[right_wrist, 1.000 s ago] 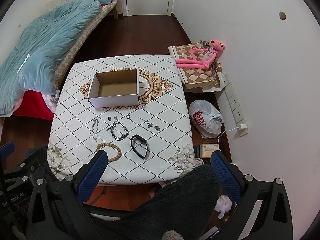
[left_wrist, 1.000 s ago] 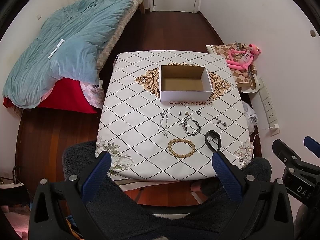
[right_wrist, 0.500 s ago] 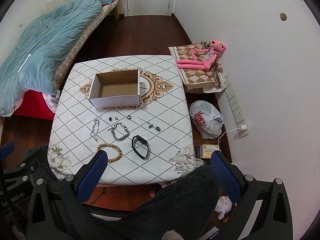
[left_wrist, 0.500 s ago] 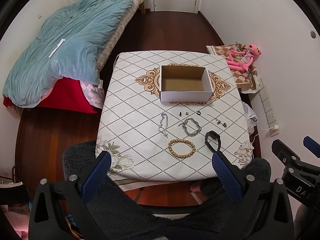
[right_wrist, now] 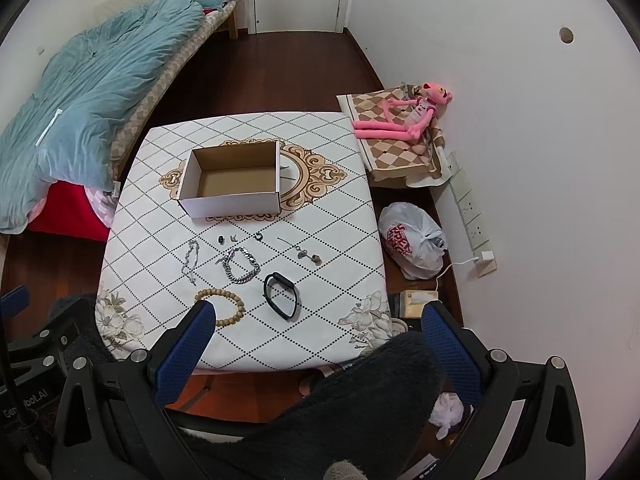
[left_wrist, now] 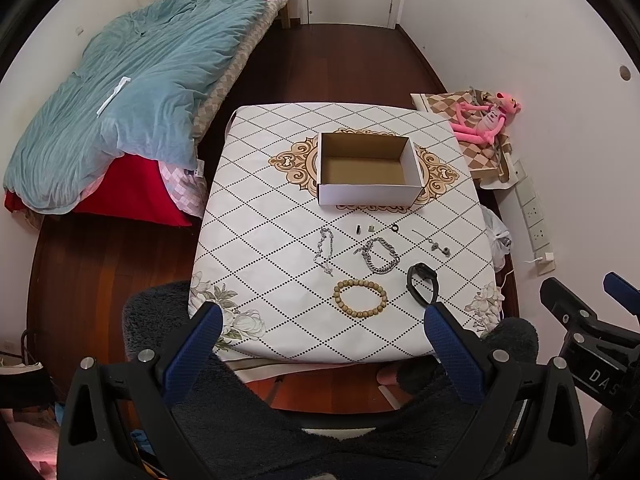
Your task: Organize jewelry
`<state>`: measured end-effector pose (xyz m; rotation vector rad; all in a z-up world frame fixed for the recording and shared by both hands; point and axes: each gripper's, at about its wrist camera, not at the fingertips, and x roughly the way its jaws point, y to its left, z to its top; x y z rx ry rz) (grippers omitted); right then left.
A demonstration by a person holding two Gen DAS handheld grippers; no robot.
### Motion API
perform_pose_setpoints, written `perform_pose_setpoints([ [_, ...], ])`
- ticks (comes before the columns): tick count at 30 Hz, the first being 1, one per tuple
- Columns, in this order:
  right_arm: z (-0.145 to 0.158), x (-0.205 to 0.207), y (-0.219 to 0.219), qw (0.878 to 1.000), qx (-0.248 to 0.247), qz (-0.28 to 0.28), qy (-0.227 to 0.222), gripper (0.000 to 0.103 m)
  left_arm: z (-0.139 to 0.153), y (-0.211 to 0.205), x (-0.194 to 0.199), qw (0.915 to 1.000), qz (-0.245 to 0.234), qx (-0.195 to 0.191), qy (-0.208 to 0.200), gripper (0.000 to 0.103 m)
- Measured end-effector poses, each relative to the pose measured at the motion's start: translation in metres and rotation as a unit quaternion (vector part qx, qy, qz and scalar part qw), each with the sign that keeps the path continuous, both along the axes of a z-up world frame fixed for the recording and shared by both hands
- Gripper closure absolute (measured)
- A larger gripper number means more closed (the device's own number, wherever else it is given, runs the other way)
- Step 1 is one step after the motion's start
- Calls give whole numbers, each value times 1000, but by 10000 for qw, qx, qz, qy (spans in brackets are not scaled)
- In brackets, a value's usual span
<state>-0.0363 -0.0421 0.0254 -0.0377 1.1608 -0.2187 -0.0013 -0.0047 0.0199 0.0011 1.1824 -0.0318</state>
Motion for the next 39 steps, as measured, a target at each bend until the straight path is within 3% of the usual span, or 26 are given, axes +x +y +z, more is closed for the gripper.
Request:
perform_pose_setpoints([
  [33,8,0,-5,10000,-3,18,-48,0,3,-11,6,9999,-93,27,-61,0],
  [39,-23,18,-18,9998,25,-152,83,0,-30,-11,36,9992,41,361,-136,0],
])
